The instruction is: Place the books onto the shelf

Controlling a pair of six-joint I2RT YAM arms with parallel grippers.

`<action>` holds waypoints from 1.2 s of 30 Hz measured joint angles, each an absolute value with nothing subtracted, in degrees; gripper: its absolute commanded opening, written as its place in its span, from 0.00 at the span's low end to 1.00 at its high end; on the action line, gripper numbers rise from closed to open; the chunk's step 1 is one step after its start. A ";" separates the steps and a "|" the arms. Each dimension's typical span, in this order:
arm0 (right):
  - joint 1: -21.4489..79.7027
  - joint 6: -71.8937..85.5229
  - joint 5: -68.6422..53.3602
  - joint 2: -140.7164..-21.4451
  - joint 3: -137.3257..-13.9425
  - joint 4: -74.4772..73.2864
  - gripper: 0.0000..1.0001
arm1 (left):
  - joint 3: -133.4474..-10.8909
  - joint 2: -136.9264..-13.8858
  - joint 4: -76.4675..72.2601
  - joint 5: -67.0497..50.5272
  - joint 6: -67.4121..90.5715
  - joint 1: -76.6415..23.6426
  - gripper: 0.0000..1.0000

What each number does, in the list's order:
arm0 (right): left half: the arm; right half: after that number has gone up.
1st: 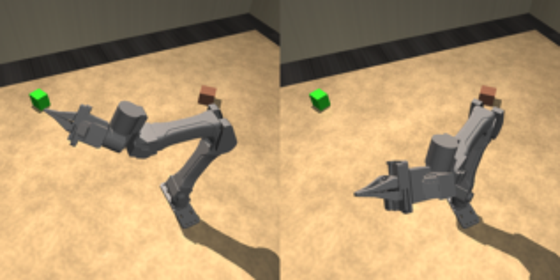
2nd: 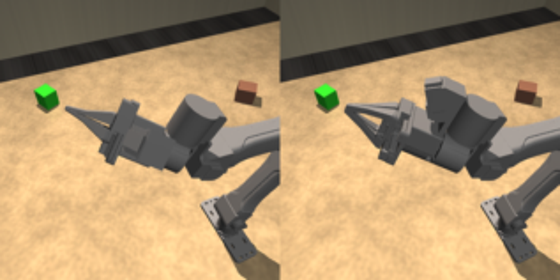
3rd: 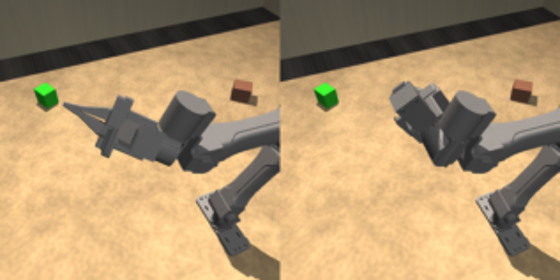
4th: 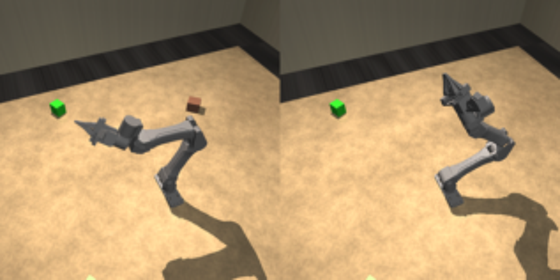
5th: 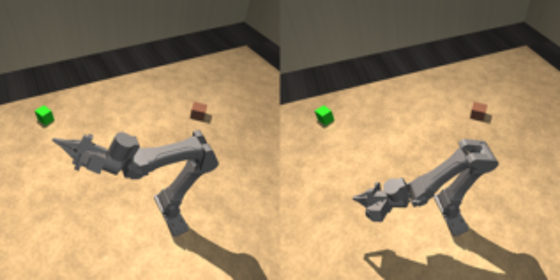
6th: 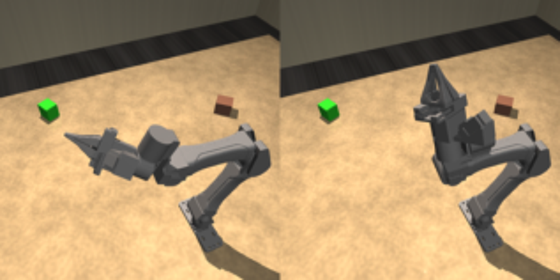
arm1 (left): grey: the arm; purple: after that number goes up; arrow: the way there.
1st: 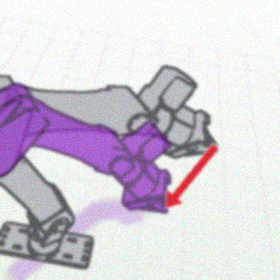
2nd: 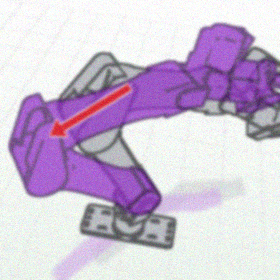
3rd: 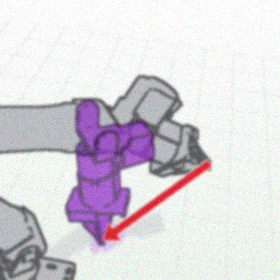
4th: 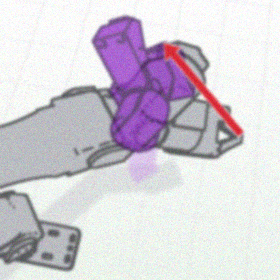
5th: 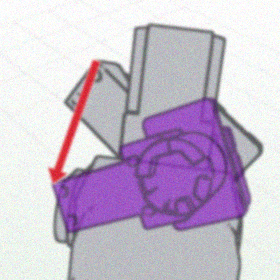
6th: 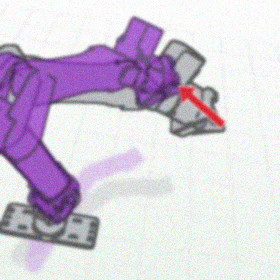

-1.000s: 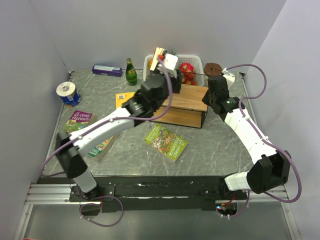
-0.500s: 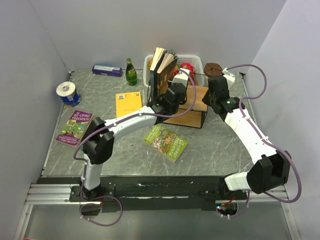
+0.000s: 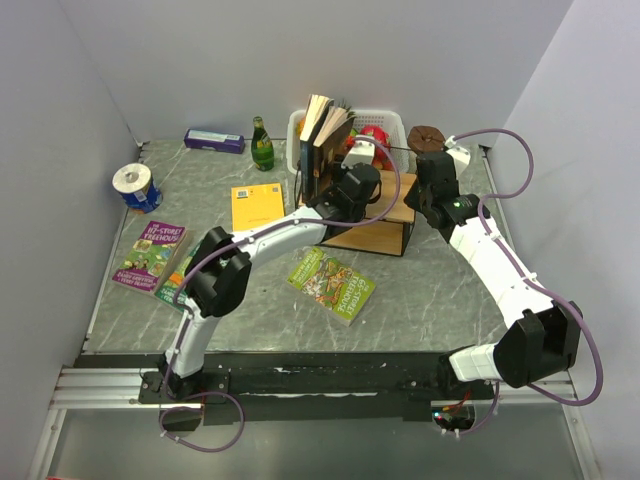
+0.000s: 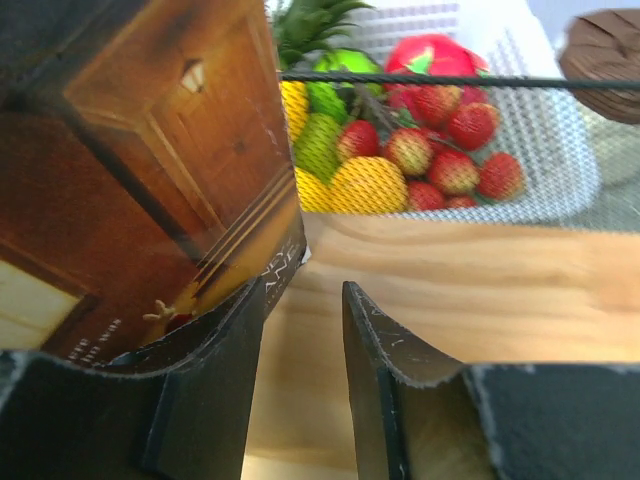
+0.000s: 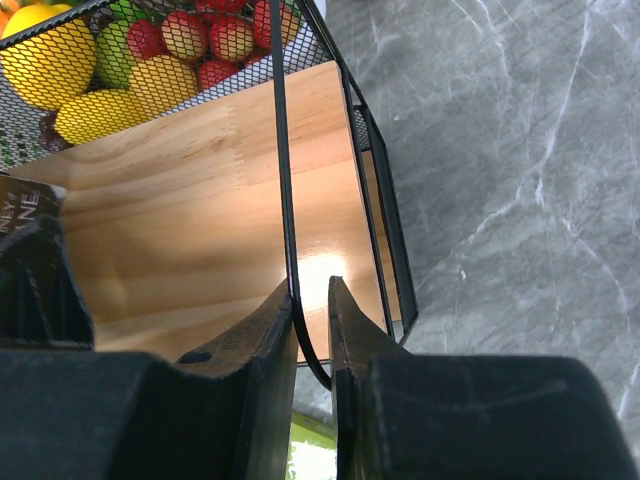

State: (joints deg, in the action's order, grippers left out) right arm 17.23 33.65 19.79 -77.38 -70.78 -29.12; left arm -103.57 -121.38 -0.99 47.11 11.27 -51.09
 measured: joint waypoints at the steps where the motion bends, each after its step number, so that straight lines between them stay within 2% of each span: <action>1: 17.23 33.65 19.77 -77.38 -70.78 -29.12 0.00 | -104.12 -121.67 -0.64 48.03 11.57 -50.94 0.43; 24: 17.21 34.70 17.91 -77.38 -70.48 -28.27 0.00 | -104.03 -123.17 4.60 55.16 14.79 -48.62 0.43; 26: 17.21 34.70 17.82 -77.38 -70.48 -28.25 0.06 | -103.96 -123.17 4.58 55.13 14.79 -48.60 0.43; 27: 17.21 34.70 17.78 -77.38 -70.48 -28.25 0.17 | -103.94 -123.15 4.58 55.09 14.79 -48.60 0.44; 30: 17.23 34.68 17.72 -77.32 -70.48 -28.29 0.31 | -103.72 -122.91 4.56 54.81 14.74 -48.64 0.44; 36: 17.28 36.91 16.56 -77.34 -70.48 -29.95 0.48 | -103.53 -121.40 4.54 54.59 14.68 -49.12 0.45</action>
State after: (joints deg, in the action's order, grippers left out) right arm 17.28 36.91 16.56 -77.34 -70.48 -29.95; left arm -103.53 -121.40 4.54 54.59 14.68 -49.12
